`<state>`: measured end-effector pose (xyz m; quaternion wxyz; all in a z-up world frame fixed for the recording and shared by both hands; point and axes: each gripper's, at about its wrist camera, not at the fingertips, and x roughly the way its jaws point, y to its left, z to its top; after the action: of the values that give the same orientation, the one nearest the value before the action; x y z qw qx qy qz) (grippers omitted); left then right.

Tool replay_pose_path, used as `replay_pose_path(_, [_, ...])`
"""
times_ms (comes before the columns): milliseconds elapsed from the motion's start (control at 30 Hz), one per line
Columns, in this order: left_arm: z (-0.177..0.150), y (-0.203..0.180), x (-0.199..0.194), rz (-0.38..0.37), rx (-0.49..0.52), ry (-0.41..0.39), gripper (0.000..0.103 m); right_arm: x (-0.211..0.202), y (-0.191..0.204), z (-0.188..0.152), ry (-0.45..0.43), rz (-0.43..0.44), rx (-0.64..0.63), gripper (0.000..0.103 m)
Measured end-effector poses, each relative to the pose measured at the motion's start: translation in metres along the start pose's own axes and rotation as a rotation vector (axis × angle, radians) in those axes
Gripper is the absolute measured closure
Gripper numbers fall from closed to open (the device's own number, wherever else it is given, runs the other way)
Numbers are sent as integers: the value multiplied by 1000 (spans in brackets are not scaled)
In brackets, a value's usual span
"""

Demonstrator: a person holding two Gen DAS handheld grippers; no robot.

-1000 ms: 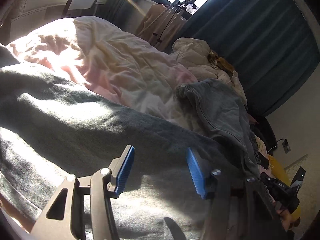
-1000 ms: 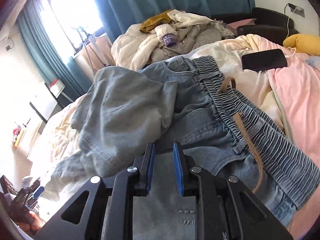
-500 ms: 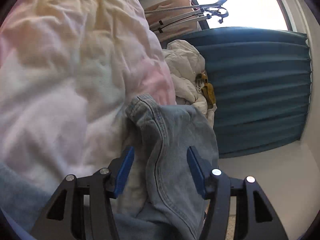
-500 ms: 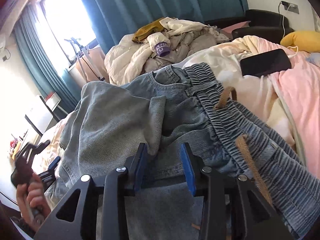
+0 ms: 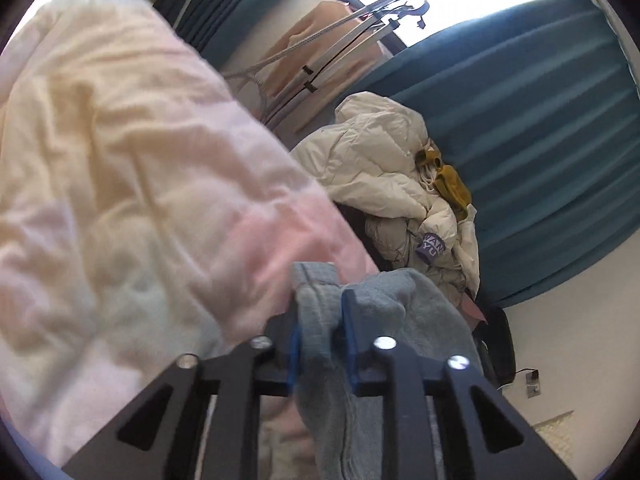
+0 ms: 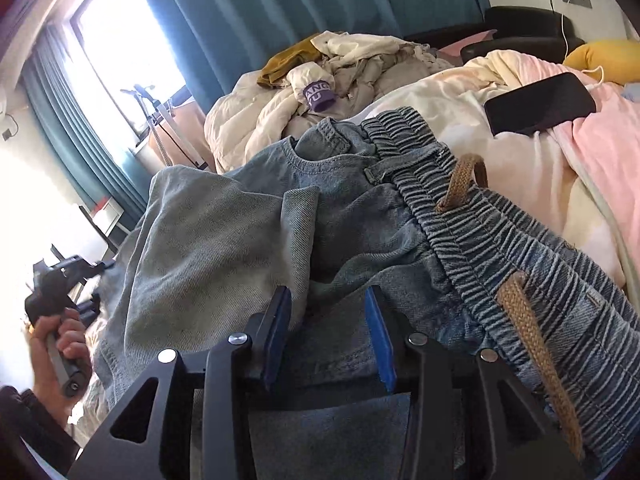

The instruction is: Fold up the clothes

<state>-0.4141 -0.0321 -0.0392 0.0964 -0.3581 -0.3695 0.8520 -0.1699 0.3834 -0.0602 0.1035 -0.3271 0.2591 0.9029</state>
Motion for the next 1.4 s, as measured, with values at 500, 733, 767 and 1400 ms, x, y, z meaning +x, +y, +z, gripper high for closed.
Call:
replay_pose_path(500, [162, 13, -237, 271, 241, -426, 95, -2, 32, -13, -47, -72, -144, 65])
replay_pose_path(733, [205, 109, -302, 439, 155, -539, 95, 4, 55, -23, -32, -111, -228, 65])
replay_pose_path(767, [209, 123, -308, 451, 133, -552, 95, 5, 59, -25, -31, -117, -242, 65])
replay_pose_path(1400, [144, 296, -350, 475, 39, -363, 95, 36, 90, -49, 81, -113, -348, 65])
